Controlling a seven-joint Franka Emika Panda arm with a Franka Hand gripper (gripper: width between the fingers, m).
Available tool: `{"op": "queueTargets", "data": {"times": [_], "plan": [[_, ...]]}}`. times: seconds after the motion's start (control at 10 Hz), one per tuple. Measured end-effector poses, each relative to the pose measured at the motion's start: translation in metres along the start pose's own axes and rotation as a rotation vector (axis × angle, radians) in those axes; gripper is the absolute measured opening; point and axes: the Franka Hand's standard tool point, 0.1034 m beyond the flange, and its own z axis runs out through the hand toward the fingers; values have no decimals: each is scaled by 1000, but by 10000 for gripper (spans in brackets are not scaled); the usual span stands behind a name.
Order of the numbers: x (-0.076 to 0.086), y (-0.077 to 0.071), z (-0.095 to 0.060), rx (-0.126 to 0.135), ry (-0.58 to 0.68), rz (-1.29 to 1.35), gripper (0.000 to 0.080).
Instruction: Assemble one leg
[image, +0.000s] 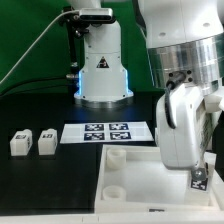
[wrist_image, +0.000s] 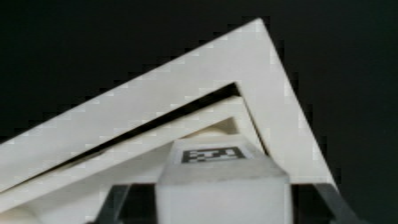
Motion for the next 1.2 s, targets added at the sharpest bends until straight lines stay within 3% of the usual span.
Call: {"op": "queueTargets", "data": {"times": [0.2, 0.3, 0.4, 0.7, 1.2], "plan": [[0, 1, 2, -2, 1, -18, 302], [0, 2, 2, -2, 1, -21, 511], [-2, 5, 1, -3, 1, -26, 605], [-17, 19, -16, 1, -14, -52, 640], [-19, 21, -14, -1, -12, -64, 649]]}}
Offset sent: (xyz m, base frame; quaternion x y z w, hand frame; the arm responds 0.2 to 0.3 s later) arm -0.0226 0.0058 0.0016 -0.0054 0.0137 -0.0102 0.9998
